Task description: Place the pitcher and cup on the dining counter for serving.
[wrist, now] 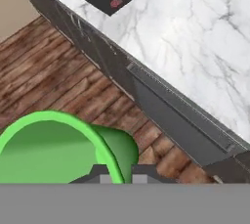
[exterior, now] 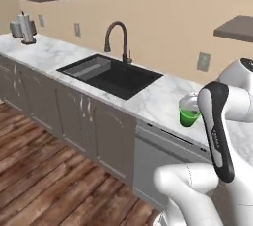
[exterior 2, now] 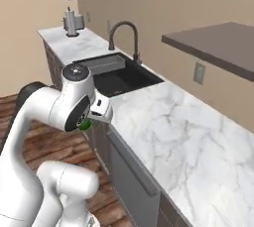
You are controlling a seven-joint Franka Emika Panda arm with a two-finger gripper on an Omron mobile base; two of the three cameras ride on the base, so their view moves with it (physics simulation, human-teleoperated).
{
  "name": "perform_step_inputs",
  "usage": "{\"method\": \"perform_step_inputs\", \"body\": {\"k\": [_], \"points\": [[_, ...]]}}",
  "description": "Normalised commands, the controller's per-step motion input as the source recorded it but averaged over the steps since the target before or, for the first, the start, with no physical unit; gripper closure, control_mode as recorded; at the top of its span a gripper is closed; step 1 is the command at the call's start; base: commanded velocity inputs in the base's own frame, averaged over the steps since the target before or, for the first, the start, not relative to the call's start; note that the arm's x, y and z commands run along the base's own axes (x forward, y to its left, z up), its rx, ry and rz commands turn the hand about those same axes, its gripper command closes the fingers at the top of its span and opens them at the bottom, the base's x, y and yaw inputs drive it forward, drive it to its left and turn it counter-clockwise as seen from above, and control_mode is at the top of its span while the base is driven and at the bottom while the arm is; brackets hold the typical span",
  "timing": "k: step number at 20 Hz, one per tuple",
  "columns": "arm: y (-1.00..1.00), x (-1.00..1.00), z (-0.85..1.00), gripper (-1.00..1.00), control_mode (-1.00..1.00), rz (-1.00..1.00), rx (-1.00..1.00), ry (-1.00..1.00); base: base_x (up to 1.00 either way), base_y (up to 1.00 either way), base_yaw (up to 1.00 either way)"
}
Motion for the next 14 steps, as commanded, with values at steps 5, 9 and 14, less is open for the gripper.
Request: {"method": "perform_step_inputs", "body": {"k": [5,9,14], "points": [[0.00,0.00,0.00,1.00,1.00,0.00,0.00,0.00,-0.26,0.12,1.00],[0.00,0.00,0.00,1.00,1.00,0.00,0.00,0.00,-0.13,0.03,1.00],[0.00,0.00,0.00,1.00,1.00,0.00,0.00,0.00,-0.08,0.03,1.00]]}}
